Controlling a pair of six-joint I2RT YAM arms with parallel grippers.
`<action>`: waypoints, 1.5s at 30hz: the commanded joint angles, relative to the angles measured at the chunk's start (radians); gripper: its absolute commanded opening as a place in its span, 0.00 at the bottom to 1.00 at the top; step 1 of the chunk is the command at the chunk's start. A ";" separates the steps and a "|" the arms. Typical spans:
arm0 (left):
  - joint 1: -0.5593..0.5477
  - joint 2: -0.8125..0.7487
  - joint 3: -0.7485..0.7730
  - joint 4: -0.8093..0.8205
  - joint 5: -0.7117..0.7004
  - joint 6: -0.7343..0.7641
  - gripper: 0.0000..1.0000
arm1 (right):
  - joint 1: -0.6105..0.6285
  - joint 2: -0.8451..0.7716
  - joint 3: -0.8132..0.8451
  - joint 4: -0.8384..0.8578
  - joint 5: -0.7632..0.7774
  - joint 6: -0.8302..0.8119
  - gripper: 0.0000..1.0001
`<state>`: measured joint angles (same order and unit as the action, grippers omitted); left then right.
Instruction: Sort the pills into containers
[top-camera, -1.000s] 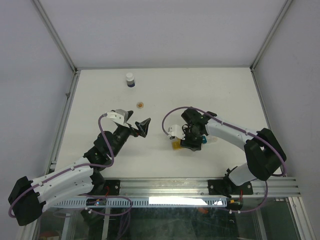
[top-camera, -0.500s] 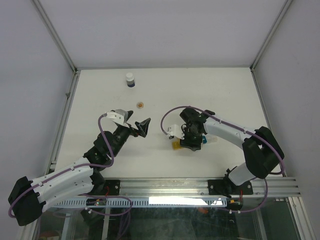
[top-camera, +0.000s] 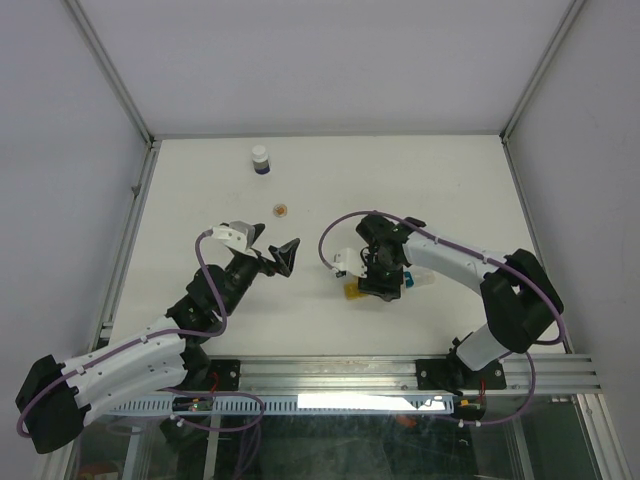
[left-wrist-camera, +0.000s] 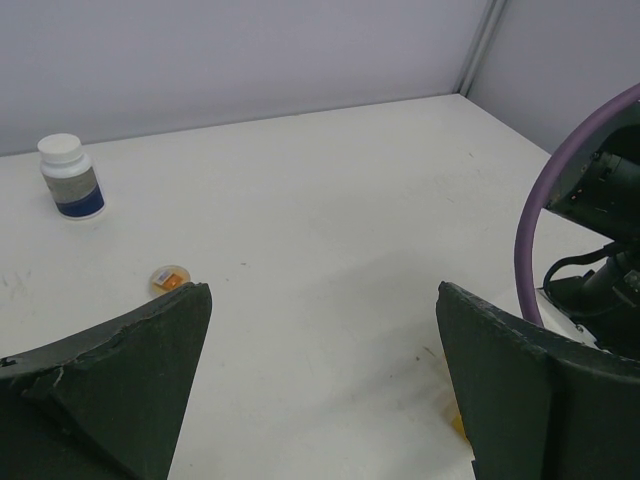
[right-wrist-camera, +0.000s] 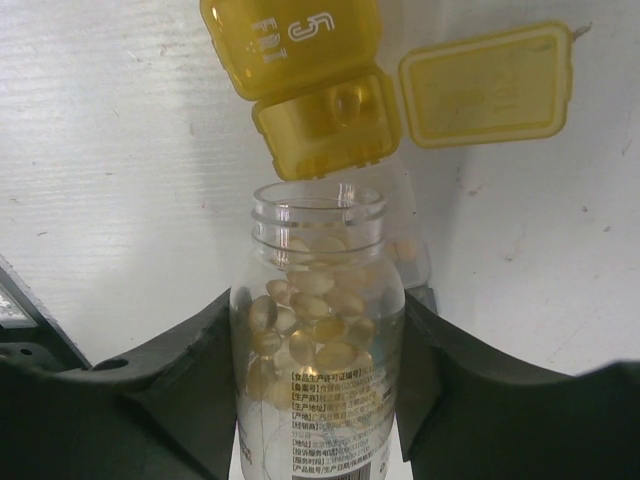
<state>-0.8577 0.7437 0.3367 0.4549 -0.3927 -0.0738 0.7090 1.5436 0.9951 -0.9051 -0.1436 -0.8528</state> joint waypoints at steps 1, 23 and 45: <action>-0.001 -0.018 -0.005 0.042 -0.009 0.014 0.99 | 0.014 -0.010 0.017 0.027 0.039 0.023 0.02; -0.002 -0.025 -0.009 0.043 -0.008 0.014 0.99 | 0.024 -0.032 -0.003 0.087 0.094 0.047 0.00; -0.002 -0.029 -0.011 0.045 -0.009 0.015 0.99 | 0.002 -0.020 0.025 0.039 0.072 0.053 0.00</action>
<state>-0.8577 0.7307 0.3279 0.4557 -0.3927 -0.0738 0.7136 1.5417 1.0050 -0.8948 -0.1333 -0.8108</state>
